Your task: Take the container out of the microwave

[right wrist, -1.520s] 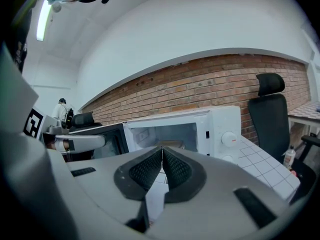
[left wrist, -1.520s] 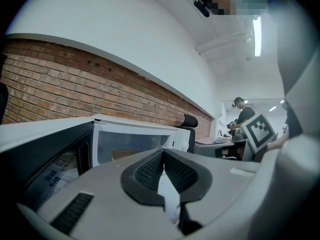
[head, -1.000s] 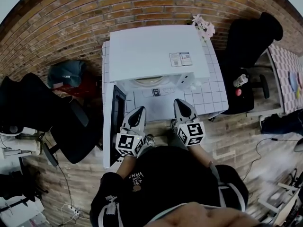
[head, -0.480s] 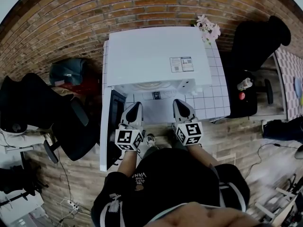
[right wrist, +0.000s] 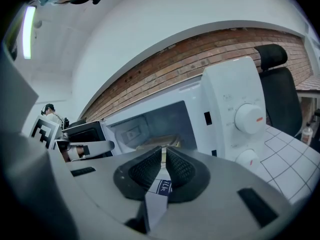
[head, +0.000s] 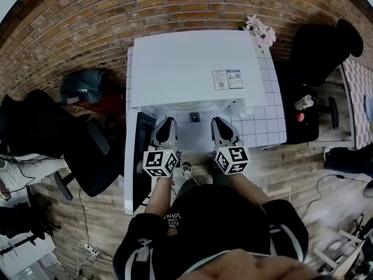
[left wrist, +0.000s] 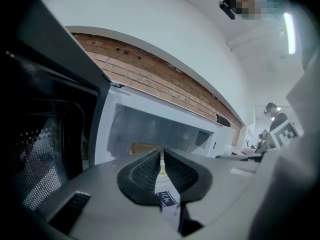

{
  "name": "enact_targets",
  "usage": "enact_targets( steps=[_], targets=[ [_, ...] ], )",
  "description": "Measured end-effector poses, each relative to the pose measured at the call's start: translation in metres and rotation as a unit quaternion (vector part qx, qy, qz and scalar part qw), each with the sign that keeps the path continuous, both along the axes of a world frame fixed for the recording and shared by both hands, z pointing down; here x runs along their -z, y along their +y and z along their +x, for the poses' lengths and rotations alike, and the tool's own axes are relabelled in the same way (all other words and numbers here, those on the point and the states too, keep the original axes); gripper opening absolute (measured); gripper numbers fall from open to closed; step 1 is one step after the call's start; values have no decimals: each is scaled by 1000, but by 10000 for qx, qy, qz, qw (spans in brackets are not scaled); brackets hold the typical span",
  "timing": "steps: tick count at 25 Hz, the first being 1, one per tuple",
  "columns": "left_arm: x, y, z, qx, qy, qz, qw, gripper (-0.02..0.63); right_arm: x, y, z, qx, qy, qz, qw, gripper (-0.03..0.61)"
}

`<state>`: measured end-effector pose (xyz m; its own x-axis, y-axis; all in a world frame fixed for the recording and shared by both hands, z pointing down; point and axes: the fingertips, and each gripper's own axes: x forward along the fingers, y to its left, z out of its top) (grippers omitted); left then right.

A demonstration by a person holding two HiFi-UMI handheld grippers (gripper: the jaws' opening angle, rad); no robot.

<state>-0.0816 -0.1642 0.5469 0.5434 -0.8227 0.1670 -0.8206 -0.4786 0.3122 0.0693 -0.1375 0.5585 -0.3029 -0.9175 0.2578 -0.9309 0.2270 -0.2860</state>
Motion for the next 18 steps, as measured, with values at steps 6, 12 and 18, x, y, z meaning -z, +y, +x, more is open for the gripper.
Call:
enact_targets(
  steps=[6,12,18],
  targets=[
    [-11,-13,0,183,269,-243,9992,56,-11,-9,-4,9,-140,-118,9998,6],
    [-22,-25,-1,336,594,-478,9965,144,-20,-20,-6,-31,-402,-164,9991,6],
    [-33,-37,-3,499,946,-706,9917,146,-27,-28,-10,-87,-754,-207,9969,8]
  ],
)
